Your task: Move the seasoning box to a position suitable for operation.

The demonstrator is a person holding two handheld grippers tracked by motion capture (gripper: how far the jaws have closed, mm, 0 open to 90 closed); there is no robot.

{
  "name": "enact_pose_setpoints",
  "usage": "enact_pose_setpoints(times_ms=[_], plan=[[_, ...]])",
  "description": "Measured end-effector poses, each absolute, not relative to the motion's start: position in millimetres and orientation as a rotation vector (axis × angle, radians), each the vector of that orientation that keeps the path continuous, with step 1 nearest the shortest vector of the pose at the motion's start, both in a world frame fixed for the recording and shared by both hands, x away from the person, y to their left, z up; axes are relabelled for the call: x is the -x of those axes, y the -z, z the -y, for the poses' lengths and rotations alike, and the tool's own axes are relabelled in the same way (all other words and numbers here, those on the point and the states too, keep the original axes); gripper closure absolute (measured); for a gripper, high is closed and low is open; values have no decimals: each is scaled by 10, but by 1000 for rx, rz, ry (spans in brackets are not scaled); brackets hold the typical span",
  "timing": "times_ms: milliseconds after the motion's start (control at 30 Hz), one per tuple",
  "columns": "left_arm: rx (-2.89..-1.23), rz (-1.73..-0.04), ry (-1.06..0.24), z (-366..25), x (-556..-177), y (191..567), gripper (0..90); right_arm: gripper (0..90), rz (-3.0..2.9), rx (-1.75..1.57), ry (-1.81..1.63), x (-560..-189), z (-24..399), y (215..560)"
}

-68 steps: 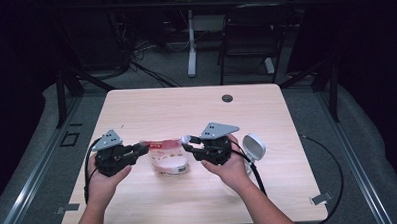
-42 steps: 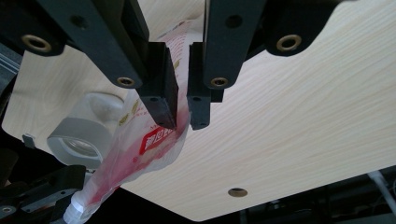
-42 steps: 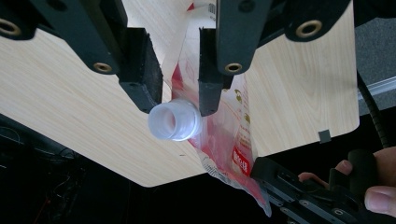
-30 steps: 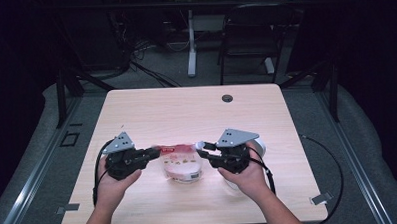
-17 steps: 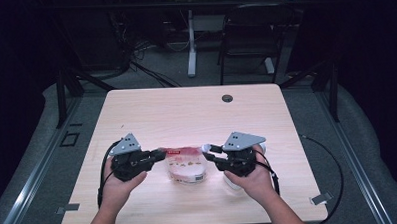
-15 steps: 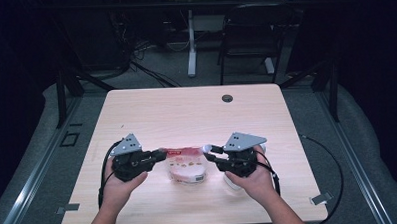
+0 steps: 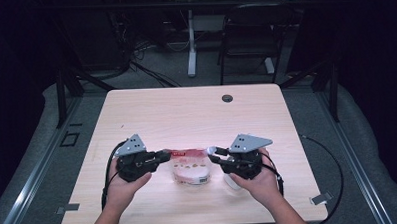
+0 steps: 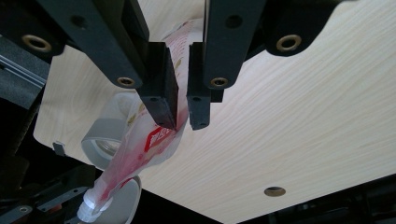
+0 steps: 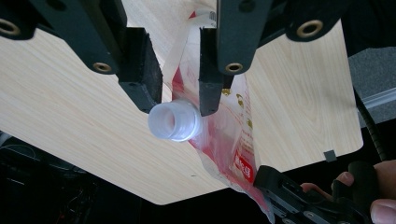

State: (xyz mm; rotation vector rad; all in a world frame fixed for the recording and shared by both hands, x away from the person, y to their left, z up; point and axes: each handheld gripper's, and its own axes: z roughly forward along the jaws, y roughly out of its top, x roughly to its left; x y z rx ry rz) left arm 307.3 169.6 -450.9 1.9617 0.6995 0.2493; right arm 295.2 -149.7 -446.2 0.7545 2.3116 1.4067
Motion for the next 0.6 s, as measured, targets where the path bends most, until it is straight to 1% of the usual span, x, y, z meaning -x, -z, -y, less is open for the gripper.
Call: enact_pose_setpoints(times_ms=[300,600], plan=[[-1947,-700,-232,-1711,-3080,4521,792,702,-2318,-755,-1415,-2952,1515,4465],[-1942,-704,-241,-1731,-3082,4518,735,624,-2304,-735,-1418,-2928,1532,4381]])
